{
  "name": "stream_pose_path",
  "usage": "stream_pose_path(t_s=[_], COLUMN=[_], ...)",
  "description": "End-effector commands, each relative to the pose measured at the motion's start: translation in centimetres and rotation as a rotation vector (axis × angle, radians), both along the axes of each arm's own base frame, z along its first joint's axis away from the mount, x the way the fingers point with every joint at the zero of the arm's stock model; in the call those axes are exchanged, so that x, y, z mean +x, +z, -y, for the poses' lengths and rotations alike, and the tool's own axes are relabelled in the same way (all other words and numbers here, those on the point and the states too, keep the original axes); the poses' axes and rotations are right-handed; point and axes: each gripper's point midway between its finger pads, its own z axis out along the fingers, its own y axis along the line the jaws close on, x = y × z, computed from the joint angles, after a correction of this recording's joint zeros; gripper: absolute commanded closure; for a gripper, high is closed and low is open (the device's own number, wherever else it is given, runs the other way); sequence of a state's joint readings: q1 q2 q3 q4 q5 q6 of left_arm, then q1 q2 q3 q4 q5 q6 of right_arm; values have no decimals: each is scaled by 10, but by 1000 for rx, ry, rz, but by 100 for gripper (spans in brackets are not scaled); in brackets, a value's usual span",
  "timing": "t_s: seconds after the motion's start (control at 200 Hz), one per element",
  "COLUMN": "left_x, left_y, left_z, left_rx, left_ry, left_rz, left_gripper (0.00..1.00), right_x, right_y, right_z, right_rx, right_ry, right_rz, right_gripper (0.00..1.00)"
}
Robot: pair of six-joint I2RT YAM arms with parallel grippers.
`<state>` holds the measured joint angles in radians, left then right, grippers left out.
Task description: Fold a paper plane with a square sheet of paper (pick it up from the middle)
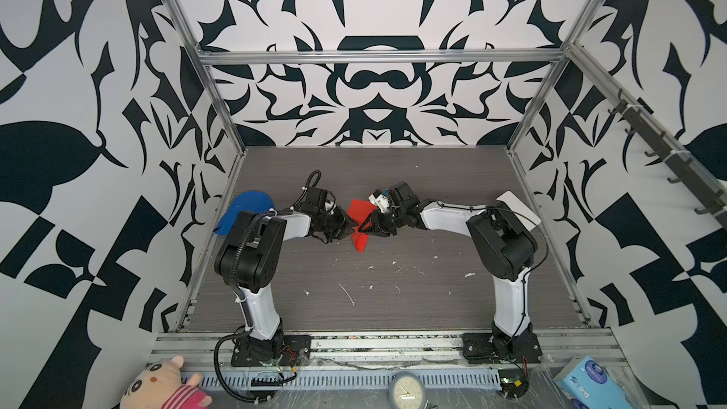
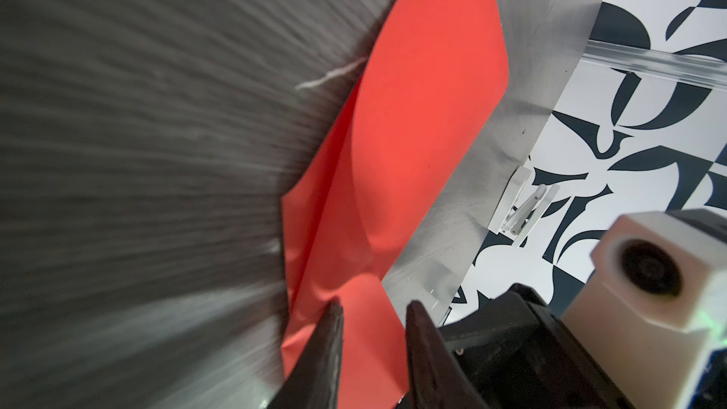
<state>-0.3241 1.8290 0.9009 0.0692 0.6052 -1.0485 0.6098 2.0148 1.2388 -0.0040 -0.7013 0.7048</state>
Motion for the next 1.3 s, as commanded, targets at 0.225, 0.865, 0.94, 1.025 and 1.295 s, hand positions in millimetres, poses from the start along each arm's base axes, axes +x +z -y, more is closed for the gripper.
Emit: stream_pose_path(t_s=[0.225, 0.865, 0.94, 1.025, 1.295], left_x=[1, 0, 0, 0, 3], left_y=[-3, -4, -4, -4, 2], left_z=[1, 1, 1, 1, 1], left_rx=[3, 3, 4, 4, 0], left_ry=[8, 8, 8, 9, 13], left_rz=[-5, -9, -7, -8, 10], left_gripper=[73, 78, 79, 79, 79], right_x=[12, 27, 27, 27, 21], right_y=[5, 6, 6, 4, 5], right_z=[-5, -15, -16, -16, -13], right_rx=[-22, 21, 26, 29, 19], right_ry=[-22, -80, -85, -89, -79], right_rz=[3, -13, -24, -32, -46], right_gripper=[73, 80, 78, 80, 84])
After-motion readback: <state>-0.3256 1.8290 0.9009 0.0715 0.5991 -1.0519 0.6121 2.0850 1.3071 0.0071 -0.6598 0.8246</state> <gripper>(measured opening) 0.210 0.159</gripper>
